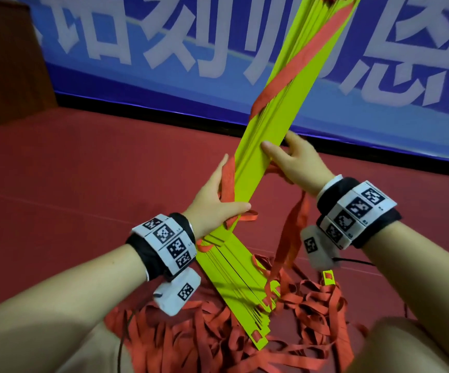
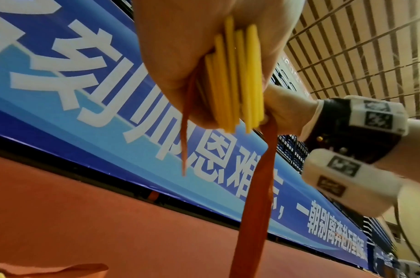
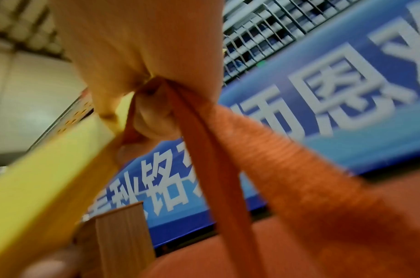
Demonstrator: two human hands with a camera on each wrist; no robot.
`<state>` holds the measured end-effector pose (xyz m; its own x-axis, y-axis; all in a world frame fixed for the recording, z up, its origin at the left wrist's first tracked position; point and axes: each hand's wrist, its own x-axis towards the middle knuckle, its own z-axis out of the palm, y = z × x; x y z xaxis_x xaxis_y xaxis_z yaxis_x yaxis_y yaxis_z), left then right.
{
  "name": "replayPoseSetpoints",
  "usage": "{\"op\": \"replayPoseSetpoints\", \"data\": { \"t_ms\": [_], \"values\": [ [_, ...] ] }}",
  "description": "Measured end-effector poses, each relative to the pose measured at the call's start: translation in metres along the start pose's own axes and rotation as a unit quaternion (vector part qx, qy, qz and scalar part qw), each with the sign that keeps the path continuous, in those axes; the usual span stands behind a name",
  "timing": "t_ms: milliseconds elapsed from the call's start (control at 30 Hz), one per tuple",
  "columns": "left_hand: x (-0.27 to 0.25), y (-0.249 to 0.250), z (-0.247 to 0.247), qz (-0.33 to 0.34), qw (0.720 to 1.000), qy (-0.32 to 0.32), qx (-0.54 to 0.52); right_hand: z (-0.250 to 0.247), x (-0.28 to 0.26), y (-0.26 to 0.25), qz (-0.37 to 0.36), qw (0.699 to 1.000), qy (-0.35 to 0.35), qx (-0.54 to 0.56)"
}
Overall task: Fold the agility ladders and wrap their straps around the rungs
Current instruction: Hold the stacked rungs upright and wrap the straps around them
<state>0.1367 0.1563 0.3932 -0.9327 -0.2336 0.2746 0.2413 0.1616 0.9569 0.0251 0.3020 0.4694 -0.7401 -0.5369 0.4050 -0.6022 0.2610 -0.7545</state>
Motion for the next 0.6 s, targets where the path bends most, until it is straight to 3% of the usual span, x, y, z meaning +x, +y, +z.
{"op": "replayPoseSetpoints", "data": {
  "t_ms": [100, 233, 300, 433, 600],
  "values": [
    [0.002, -0.006, -0.003, 0.006, 0.998, 0.029, 0.054, 0.003, -0.004, 0.0, 0.067, 0.996, -0.058, 0.008],
    [0.007, -0.012, -0.003, 0.008, 0.995, 0.048, 0.092, -0.001, -0.006, 0.0, 0.091, 0.994, -0.04, 0.047],
    [0.009, -0.011, -0.001, 0.01, 0.993, 0.062, 0.097, 0.001, -0.006, -0.001, 0.077, 0.996, -0.004, 0.053],
    [0.012, -0.006, 0.007, 0.028, 0.986, 0.094, 0.134, 0.01, -0.001, 0.0, 0.064, 0.988, 0.138, 0.014],
    [0.009, 0.001, 0.02, 0.076, 0.932, 0.166, 0.312, 0.015, 0.002, -0.003, 0.014, 0.978, 0.192, -0.08]
  ]
}}
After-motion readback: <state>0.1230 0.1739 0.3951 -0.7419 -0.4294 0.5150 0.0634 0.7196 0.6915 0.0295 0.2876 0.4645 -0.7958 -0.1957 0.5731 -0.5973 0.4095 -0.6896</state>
